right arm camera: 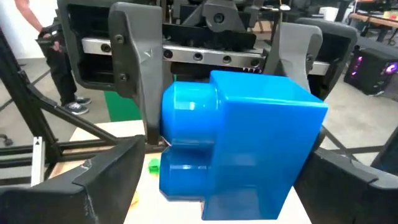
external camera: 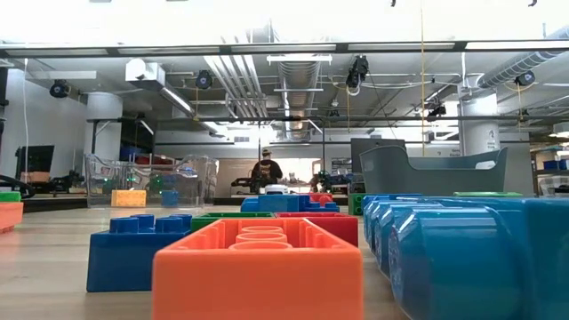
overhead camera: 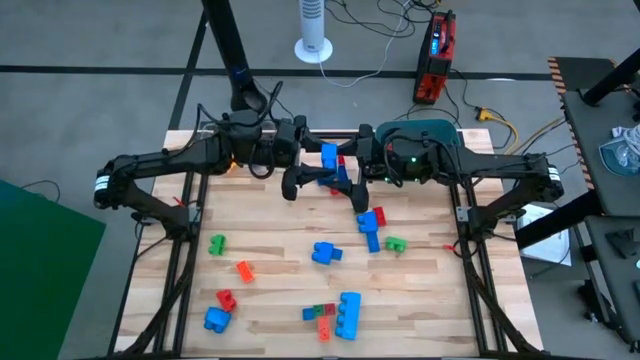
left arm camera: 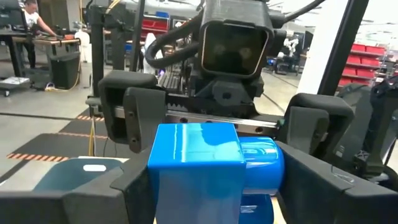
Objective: Sort blocks by size
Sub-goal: Put the big blue game piece into the blue bin
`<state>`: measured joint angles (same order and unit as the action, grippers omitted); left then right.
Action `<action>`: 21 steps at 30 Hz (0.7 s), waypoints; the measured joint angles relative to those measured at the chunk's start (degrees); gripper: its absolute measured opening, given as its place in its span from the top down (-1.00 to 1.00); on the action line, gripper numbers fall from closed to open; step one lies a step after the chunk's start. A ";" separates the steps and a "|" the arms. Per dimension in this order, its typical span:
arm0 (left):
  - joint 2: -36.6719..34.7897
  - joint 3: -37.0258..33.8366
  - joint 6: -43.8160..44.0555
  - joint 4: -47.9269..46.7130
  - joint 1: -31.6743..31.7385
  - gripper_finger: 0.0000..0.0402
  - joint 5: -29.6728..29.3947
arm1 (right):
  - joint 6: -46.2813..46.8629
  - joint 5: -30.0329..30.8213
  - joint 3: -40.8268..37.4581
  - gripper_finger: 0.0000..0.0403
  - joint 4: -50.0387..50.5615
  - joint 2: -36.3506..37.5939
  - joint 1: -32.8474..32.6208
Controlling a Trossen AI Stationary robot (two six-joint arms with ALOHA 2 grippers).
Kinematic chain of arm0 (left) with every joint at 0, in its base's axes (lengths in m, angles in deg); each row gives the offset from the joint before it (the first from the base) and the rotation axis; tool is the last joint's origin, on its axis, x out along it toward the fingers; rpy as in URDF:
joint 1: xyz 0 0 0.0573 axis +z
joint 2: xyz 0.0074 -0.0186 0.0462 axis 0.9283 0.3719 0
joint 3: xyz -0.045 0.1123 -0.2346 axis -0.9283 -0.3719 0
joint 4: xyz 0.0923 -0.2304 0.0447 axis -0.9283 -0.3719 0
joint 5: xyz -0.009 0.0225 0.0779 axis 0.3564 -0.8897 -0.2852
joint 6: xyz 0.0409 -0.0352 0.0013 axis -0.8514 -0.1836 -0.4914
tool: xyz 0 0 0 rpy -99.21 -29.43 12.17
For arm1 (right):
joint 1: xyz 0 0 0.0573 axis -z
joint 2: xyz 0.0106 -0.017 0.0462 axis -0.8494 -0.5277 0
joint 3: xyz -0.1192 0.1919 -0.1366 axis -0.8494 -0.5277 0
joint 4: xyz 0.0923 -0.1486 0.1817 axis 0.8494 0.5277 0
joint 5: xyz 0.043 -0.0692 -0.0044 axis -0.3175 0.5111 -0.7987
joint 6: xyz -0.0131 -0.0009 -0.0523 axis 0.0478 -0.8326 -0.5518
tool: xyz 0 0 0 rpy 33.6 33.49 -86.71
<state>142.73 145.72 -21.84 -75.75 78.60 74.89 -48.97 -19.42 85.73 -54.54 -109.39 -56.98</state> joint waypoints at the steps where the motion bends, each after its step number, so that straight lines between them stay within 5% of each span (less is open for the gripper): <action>1: 0.00 0.04 0.00 0.00 0.00 -0.27 0.00 | -0.07 -0.05 0.00 -0.71 0.27 0.00 -0.02; 7: 0.00 0.17 -0.32 -0.01 -0.04 -0.27 0.50 | -0.62 -0.40 0.02 -0.32 0.76 0.08 0.00; 14: 0.00 0.02 2.10 -0.91 -0.02 -0.41 -0.10 | -0.70 0.15 0.02 -0.32 1.57 0.09 0.18; 21: -0.09 2.84 -0.30 -12.02 0.35 -0.47 -1.42 | 2.26 -0.11 0.02 -0.32 8.45 0.20 2.43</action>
<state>142.64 148.56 -22.14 -87.77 78.95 73.47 -46.71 -19.52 85.76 -46.09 -109.19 -54.54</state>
